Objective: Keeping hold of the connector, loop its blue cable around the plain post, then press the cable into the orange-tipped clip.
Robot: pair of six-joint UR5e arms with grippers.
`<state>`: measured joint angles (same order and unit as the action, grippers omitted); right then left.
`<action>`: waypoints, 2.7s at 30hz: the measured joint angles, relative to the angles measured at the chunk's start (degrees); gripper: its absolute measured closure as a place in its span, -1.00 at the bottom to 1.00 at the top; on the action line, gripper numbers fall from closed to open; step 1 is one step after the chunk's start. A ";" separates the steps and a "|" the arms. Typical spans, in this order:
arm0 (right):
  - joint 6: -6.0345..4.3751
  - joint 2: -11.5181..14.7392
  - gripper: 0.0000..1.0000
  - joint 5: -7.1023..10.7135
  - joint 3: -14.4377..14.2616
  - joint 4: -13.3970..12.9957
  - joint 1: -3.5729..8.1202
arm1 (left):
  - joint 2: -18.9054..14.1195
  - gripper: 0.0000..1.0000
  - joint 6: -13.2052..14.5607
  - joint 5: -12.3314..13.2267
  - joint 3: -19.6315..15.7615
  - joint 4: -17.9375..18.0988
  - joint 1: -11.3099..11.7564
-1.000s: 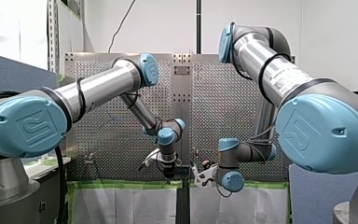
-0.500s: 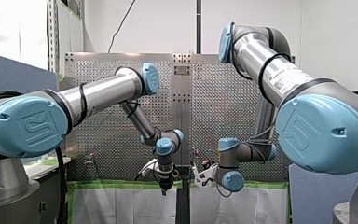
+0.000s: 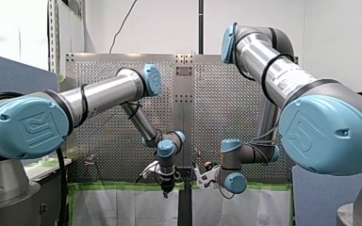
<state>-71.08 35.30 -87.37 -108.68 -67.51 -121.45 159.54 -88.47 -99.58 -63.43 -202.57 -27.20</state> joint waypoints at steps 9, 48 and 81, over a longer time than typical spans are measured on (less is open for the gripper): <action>0.00 0.00 1.00 0.08 0.00 0.00 -0.01 | -0.04 -0.97 -0.50 -0.25 -0.89 0.62 0.19; 0.22 0.00 1.00 0.08 0.07 0.23 -0.02 | -0.22 0.72 2.30 -5.57 1.46 6.88 -0.58; 0.22 0.01 1.00 -0.82 0.17 0.53 0.48 | -5.43 1.00 -8.86 -9.83 -12.09 25.25 -1.40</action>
<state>-70.86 35.31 -88.19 -108.51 -66.99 -120.97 154.11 -97.33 -109.41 -75.52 -177.32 -28.60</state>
